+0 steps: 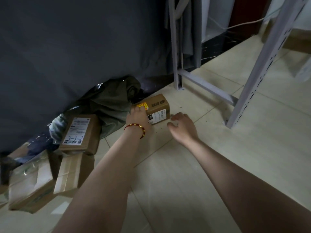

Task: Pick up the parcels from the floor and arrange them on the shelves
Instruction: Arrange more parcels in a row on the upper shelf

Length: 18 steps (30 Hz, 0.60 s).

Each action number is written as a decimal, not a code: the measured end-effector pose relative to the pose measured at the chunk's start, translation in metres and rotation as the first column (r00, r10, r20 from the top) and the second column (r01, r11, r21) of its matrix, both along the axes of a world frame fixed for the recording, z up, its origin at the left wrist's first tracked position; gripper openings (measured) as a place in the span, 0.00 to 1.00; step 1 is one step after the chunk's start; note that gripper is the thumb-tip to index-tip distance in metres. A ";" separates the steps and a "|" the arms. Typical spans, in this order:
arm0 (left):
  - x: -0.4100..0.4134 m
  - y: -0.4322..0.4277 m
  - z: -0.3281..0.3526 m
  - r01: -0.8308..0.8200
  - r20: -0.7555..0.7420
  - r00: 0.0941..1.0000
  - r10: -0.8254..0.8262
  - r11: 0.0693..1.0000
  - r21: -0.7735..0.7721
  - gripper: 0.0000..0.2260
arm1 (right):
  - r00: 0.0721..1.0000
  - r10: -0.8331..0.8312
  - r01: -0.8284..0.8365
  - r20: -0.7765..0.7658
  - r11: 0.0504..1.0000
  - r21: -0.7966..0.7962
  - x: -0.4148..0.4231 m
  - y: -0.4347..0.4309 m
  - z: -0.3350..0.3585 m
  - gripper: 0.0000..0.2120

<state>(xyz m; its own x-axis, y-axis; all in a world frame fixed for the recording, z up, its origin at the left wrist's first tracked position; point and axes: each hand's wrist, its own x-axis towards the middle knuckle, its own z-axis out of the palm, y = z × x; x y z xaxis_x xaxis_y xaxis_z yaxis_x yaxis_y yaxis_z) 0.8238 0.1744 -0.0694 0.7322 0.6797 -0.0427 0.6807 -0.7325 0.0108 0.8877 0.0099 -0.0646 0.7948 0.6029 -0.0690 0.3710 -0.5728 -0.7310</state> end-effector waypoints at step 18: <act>0.014 0.023 -0.027 0.026 -0.074 0.997 -0.022 0.998 0.058 0.32 | 0.990 -0.074 0.075 -0.122 0.997 0.003 0.012 -0.018 -0.027 0.16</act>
